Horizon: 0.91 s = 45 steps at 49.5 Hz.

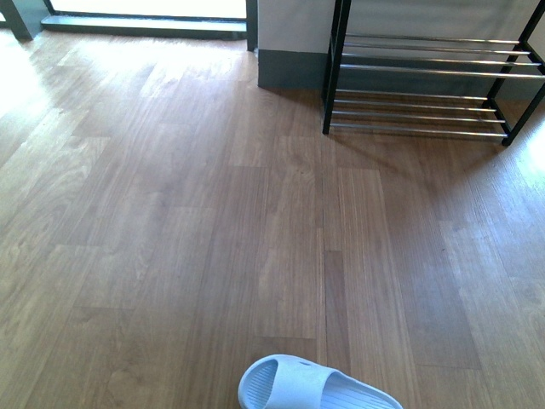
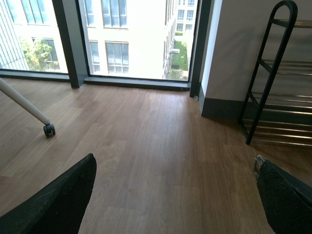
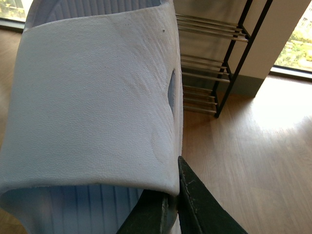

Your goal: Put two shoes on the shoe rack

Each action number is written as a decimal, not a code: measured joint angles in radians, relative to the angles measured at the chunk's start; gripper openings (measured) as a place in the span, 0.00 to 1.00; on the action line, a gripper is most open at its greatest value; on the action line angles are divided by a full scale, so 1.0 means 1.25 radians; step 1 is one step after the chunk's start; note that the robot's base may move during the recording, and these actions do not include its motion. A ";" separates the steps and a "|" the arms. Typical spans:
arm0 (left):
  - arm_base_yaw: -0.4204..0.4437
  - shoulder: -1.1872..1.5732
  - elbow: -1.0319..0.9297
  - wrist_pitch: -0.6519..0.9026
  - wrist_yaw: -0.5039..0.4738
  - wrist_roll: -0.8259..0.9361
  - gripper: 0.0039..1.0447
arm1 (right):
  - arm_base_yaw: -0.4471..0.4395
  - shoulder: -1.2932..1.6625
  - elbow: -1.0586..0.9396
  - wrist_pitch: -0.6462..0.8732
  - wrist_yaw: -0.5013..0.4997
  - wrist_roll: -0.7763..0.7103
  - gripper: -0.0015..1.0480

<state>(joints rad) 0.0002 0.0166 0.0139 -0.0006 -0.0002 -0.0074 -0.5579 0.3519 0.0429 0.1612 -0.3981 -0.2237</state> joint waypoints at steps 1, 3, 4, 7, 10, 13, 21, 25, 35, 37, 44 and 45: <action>0.000 0.000 0.000 0.000 0.000 0.000 0.91 | 0.000 0.000 0.000 0.000 0.001 0.000 0.02; 0.000 0.000 0.000 0.000 0.000 0.000 0.91 | 0.000 0.000 0.000 0.000 0.001 0.000 0.02; 0.000 0.000 0.000 0.000 0.000 0.000 0.91 | 0.000 0.000 0.000 0.000 0.001 0.000 0.02; 0.000 0.000 0.000 0.000 0.000 0.000 0.91 | 0.001 0.000 0.000 0.000 0.001 0.000 0.02; 0.000 0.000 0.000 0.000 0.000 0.000 0.91 | 0.001 0.000 0.000 0.000 0.001 0.000 0.02; 0.000 0.000 0.000 0.000 0.000 0.000 0.91 | 0.001 0.000 0.000 0.000 0.001 0.000 0.02; 0.000 0.000 0.000 0.000 0.000 0.000 0.91 | 0.001 0.000 0.000 0.000 0.001 0.000 0.02; 0.000 0.000 0.000 0.000 0.000 0.000 0.91 | 0.001 0.000 0.000 0.000 0.001 0.000 0.02; 0.000 0.000 0.000 0.000 0.000 0.000 0.91 | 0.001 0.000 0.000 0.000 0.001 0.000 0.02; 0.000 0.000 0.000 0.000 0.000 0.000 0.91 | 0.001 0.000 0.000 0.000 0.001 0.000 0.02; 0.000 0.000 0.000 0.000 -0.001 0.000 0.91 | 0.001 0.000 0.000 0.000 0.001 0.000 0.02; 0.000 0.000 0.000 0.000 -0.003 0.000 0.91 | 0.002 0.000 0.000 0.000 -0.001 0.000 0.02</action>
<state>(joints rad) 0.0006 0.0166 0.0139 -0.0006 -0.0036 -0.0074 -0.5560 0.3519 0.0425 0.1612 -0.3992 -0.2237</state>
